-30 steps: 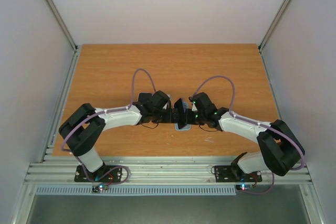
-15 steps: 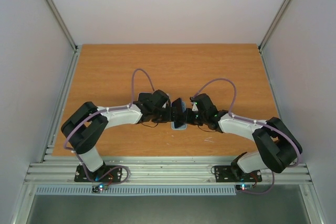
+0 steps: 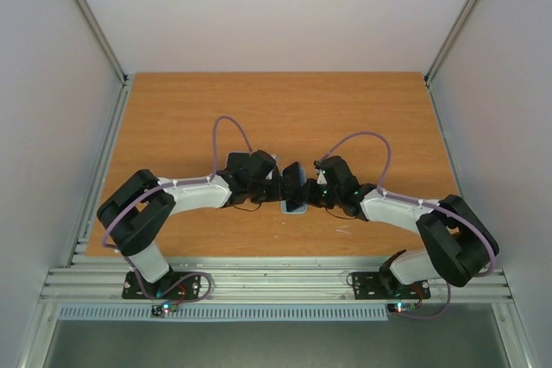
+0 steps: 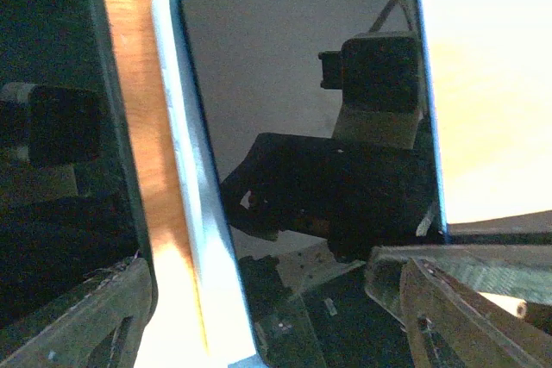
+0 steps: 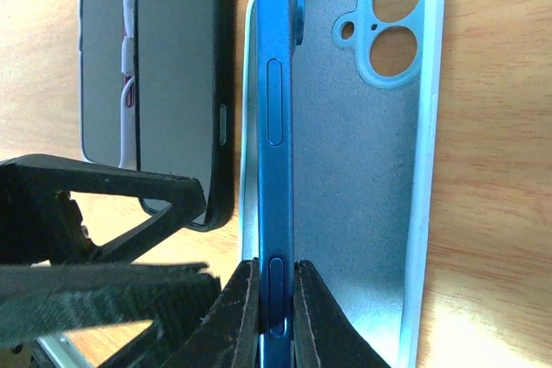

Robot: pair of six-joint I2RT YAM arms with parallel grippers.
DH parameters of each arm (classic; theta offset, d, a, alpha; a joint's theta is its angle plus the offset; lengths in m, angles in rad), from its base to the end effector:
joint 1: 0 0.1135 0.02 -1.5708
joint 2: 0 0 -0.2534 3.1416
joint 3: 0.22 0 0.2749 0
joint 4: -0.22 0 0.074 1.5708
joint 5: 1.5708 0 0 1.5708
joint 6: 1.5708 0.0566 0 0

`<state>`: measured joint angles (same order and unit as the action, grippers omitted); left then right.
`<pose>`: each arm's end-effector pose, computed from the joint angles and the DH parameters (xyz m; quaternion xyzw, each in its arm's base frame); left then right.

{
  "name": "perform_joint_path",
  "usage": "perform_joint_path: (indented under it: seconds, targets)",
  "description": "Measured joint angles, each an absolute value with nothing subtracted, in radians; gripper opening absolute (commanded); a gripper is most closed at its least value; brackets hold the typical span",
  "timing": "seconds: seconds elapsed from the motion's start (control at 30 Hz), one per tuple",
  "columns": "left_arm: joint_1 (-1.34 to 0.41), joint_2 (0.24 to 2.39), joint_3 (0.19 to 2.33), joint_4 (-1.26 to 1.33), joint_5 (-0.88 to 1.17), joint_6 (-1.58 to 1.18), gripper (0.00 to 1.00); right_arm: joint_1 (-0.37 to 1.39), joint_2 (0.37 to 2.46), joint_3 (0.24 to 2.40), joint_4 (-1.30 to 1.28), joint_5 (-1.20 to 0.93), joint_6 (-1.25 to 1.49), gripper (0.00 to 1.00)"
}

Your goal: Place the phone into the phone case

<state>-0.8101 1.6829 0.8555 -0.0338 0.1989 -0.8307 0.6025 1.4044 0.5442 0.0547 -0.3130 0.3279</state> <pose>0.2390 -0.2674 0.1102 0.0249 0.9334 -0.3163 0.1676 0.2266 0.1770 0.1070 -0.1831 0.8998 0.2947 0.2648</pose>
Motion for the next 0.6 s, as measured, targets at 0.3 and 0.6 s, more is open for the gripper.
perform_joint_path:
  seconds: [0.3, 0.6]
  targets:
    - [-0.847, 1.656, 0.854, -0.033, 0.217, -0.831, 0.8, 0.577, 1.364, 0.531, 0.0, -0.343, 0.313, 0.01]
    - [-0.853, 1.655, 0.807, 0.01, 0.221, -0.876, 0.79, 0.575, 1.282, 0.48, -0.041, -0.364, 0.312, 0.01]
